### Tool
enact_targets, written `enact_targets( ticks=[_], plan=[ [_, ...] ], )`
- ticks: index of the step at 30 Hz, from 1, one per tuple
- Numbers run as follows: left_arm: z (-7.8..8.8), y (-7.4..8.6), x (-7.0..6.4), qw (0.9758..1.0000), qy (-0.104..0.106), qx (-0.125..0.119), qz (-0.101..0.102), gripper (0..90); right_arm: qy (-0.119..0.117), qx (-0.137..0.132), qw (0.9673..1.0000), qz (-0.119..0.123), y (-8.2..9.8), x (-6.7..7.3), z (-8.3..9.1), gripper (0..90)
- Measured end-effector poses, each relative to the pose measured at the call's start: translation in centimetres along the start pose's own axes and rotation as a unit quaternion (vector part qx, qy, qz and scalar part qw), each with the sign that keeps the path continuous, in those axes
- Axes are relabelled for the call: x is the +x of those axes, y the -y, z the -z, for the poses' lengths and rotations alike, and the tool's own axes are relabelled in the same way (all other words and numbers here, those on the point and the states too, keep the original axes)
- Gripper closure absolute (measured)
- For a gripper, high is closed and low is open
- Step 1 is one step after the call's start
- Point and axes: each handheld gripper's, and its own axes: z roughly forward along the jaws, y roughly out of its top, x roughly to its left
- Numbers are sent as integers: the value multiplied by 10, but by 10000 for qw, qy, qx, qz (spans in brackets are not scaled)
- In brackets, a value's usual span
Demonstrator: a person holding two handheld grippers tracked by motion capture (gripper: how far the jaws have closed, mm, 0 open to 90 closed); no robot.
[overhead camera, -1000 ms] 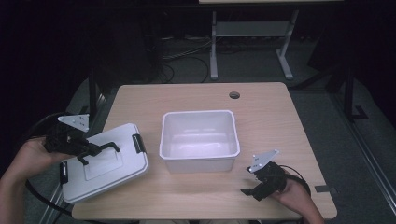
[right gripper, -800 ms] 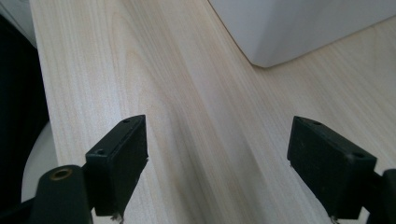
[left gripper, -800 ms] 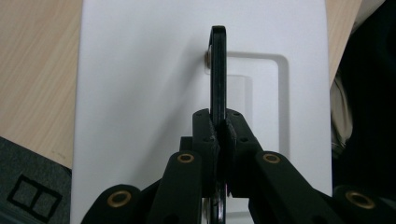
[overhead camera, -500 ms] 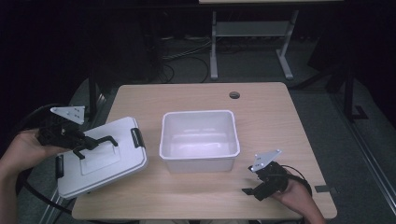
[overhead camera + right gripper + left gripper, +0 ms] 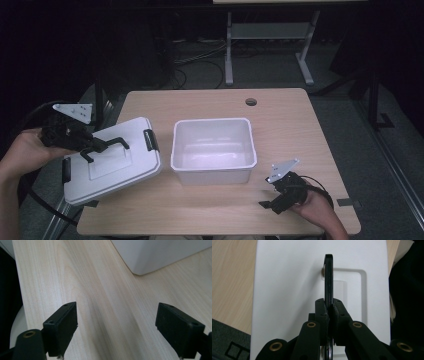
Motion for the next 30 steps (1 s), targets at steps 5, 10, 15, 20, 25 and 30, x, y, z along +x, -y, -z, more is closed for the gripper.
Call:
enact_targets(
  ticks=[5,10,15,20,25,30],
  plan=[
    [0,-12,2,10000,40,-2,-79,843,-22,14,10000,-20,0,-2,0,173],
    [0,-25,3,9998,91,36,-163,843,-27,23,10000,6,0,-2,0,173],
    [1,-38,3,9996,128,15,-254,843,-4,-11,10000,-8,1,-1,3,173],
    [3,-51,2,9993,140,-8,-351,843,10,14,10000,40,1,-1,3,173],
    [3,-63,2,9988,178,-15,-457,843,-6,5,10000,33,0,0,2,174],
    [-2,-76,1,9982,234,6,-560,843,-9,9,10000,-2,0,0,2,173]
  ],
)
